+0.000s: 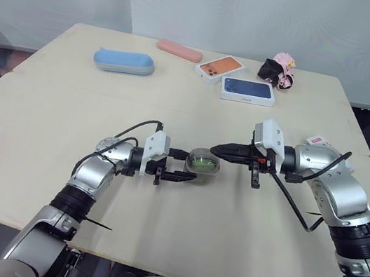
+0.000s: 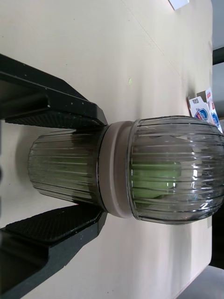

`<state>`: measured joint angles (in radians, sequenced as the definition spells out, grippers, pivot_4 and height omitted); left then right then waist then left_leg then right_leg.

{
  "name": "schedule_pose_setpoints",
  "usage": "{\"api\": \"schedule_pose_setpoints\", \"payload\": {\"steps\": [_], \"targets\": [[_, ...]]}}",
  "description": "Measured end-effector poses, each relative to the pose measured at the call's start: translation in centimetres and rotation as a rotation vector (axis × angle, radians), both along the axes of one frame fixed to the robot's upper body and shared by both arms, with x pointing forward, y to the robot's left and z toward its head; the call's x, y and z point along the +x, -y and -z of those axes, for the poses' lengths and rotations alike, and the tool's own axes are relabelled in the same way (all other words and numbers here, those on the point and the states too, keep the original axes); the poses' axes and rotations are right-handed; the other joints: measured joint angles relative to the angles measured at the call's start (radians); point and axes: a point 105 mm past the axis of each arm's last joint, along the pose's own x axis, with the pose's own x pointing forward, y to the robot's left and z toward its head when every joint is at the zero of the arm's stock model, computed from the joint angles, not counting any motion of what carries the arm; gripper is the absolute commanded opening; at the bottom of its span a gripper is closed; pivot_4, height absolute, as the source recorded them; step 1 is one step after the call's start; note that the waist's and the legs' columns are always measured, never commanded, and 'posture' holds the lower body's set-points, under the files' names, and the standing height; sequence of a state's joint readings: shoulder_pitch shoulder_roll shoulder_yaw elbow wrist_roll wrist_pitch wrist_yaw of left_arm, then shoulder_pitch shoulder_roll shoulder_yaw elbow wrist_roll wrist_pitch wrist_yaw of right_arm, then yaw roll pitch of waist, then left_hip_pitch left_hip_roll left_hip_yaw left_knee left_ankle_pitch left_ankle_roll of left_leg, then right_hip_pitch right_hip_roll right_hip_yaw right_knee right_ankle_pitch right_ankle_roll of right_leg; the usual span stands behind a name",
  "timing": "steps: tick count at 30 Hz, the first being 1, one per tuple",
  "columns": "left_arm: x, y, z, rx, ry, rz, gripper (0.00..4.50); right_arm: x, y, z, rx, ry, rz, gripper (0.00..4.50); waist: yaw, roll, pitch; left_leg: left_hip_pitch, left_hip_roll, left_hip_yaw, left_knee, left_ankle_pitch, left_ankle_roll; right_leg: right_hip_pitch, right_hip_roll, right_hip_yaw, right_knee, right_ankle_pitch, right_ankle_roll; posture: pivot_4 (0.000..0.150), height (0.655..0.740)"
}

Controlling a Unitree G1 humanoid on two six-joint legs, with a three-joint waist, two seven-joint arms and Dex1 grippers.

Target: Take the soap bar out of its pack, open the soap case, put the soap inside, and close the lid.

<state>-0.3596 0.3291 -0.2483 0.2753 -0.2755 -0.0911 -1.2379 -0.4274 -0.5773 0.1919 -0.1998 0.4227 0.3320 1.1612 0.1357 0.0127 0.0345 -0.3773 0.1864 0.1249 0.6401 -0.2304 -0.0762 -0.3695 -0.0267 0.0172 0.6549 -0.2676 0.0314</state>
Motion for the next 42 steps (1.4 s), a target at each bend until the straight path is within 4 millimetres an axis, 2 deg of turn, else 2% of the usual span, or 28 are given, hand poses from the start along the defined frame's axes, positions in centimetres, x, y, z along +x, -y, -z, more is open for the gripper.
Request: {"api": "schedule_pose_setpoints", "payload": {"steps": [11,24,25,28,42], "targets": [[0.0,0.0,0.0,0.002,0.002,-0.005,1.87,0.0,-0.4,0.9,-0.036,-0.014,-0.011,0.02,0.000,0.000,0.000,0.000,0.000,0.000,0.000,0.000,0.000,0.000,0.000,0.000,0.000,0.000,0.000,0.000,0.7400],[0.1,0.0,0.1,0.007,0.003,-0.009,1.87,0.3,-0.6,0.9,-0.082,0.041,-0.029,0.02,-0.002,-0.001,-0.003,0.001,0.000,0.000,0.000,0.000,0.000,0.000,0.000,0.000,0.001,0.000,0.000,0.000,0.7400],[0.1,0.0,0.1,0.008,0.003,-0.010,1.87,0.3,-0.7,0.9,-0.085,0.043,-0.029,0.02,-0.002,-0.002,-0.004,0.001,0.000,0.000,0.000,0.000,0.000,0.000,0.000,0.000,0.001,0.000,0.000,0.150,0.7400],[0.2,-0.1,-0.1,0.001,0.006,-0.017,1.87,0.6,-1.0,0.8,-0.090,0.062,-0.023,0.02,-0.008,-0.003,0.002,-0.005,-0.001,0.000,0.001,0.000,0.000,-0.008,-0.001,0.001,0.003,0.000,0.000,0.150,0.7400],[0.3,-0.3,-0.1,0.006,0.007,-0.028,1.87,0.6,-1.2,1.1,-0.091,0.058,-0.020,0.02,-0.033,-0.004,0.006,0.002,0.002,0.000,-0.002,0.000,0.000,0.000,-0.002,-0.001,-0.003,0.000,0.000,0.150,0.7400]]}}
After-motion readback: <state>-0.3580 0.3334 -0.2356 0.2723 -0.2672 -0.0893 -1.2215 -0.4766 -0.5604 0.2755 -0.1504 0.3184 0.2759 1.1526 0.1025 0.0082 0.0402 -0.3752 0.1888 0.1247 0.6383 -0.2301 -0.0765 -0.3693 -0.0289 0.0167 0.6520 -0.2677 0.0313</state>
